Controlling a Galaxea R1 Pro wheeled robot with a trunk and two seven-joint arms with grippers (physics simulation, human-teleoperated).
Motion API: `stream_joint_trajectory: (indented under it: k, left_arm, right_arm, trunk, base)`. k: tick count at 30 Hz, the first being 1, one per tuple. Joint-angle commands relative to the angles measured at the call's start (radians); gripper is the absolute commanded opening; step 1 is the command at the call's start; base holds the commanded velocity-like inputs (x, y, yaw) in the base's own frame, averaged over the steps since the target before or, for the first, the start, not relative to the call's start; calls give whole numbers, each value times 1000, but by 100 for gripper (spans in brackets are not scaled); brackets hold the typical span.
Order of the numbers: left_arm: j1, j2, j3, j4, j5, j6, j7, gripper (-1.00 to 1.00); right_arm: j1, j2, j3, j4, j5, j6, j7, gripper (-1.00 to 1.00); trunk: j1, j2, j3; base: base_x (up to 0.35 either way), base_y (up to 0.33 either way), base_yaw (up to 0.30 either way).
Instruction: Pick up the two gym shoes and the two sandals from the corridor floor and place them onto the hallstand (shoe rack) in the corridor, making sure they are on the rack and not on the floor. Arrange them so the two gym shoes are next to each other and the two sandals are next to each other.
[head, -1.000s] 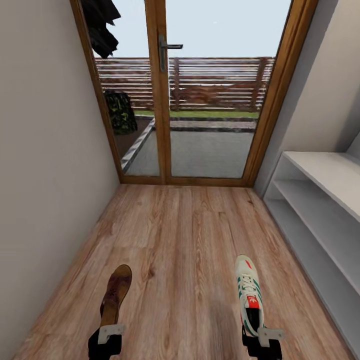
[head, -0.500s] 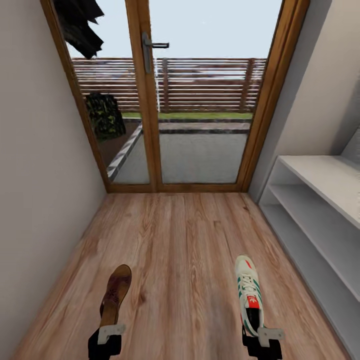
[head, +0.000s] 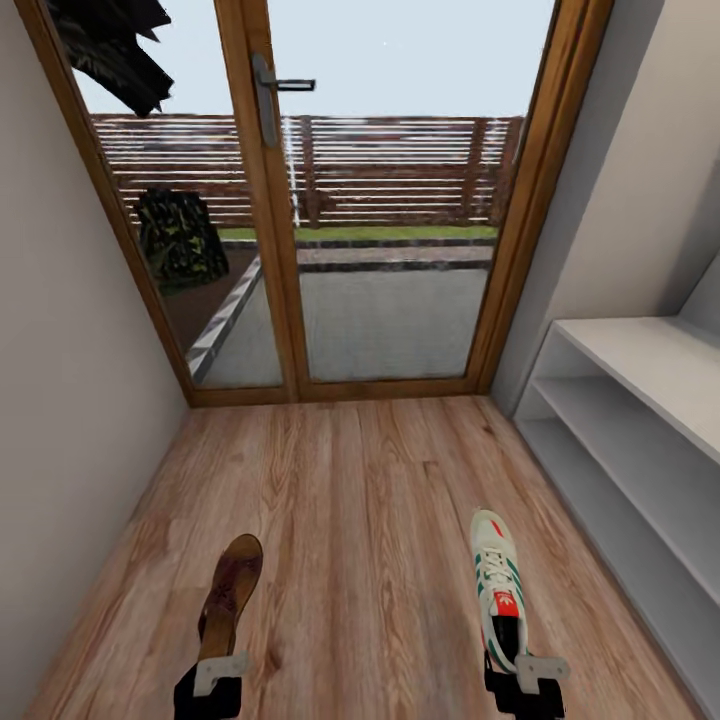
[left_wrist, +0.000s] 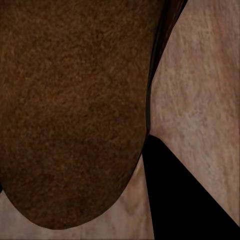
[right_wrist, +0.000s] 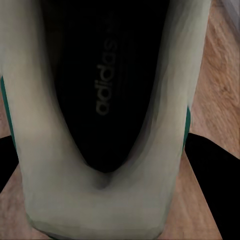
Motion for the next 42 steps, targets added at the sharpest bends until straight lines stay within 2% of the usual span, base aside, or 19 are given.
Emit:
stream_joint_trajectory:
  k: [1,12,35,42]
  left_arm:
    - [0,1,-8,0,1,-2,8,-100]
    - [3,1,-8,-1,1,-2,8,-100]
    - [3,1,-8,1,0,-2,8,-100]
    - [3,1,-8,1,0,-2,8,-100]
  right_arm:
    - [0,0,8,1,2,-1,-9,-100]
    - [-1,0,7,1,2,0,-9,-100]
    - [-1,0,7,1,1,0,-9,-100]
    - [0,0,7,1,1,0,-9,-100]
  trunk:
    - [0,0,-1]
    - [0,0,0]
    - [0,0,9]
    - [0,0,11]
  base:
    - [338,101,-5]
    - [333,148,-50]
    - [284,229,-248]
    - [153,131,-256]
